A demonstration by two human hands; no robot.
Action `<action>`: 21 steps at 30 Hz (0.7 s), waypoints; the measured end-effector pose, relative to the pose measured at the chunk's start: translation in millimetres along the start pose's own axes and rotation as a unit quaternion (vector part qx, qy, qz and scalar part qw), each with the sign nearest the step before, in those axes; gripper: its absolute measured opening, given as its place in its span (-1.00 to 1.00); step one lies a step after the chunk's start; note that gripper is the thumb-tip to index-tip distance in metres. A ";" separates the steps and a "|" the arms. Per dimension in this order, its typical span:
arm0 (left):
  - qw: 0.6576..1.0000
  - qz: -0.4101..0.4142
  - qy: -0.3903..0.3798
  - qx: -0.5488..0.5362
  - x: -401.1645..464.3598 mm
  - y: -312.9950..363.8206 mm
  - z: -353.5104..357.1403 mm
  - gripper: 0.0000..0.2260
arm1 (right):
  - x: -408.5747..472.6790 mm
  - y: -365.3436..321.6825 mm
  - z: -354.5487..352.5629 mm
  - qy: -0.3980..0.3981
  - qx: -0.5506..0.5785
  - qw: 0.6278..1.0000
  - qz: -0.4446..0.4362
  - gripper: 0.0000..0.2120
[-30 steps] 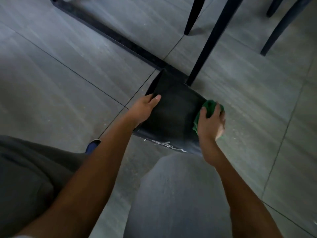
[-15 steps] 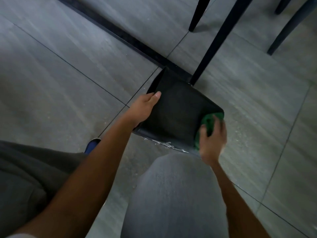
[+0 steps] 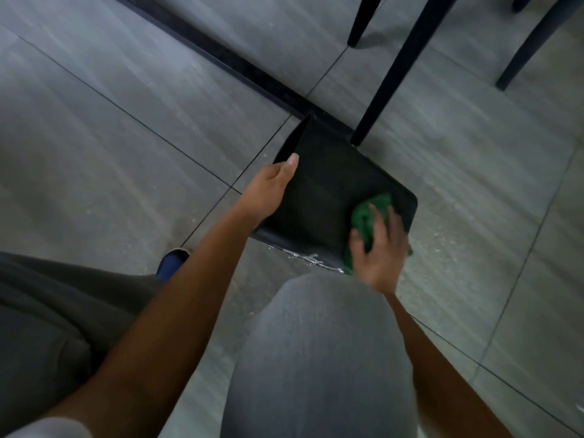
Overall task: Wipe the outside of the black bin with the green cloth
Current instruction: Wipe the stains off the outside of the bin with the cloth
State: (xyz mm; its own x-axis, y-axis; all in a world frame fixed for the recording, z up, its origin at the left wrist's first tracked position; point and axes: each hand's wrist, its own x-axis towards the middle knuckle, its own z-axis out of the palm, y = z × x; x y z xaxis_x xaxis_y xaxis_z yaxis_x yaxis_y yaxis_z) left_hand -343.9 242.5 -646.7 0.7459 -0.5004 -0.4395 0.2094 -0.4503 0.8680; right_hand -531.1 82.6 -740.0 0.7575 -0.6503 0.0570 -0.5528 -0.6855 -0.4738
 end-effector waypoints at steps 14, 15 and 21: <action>0.999 0.015 0.007 0.038 5.8 6.7 8.6 -0.46 | 1.8 -20.6 6.1 0.018 0.019 1.000 -0.009 -0.47; 0.999 0.011 0.004 0.030 5.3 4.0 6.3 -0.49 | -4.2 3.2 0.9 0.026 0.031 0.998 0.049 -0.47; 1.000 -0.010 -0.010 0.017 3.2 11.6 10.0 -0.49 | -12.5 0.8 -0.3 0.051 0.046 0.975 0.212 -0.47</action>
State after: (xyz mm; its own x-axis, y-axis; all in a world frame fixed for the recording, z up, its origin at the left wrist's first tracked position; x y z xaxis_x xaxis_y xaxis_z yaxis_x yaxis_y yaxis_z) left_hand -345.5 228.2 -640.3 0.7285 -0.5055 -0.4624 0.2034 -0.4850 0.8505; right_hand -541.2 90.0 -740.8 0.4261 -0.9014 -0.0771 -0.7724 -0.3181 -0.5497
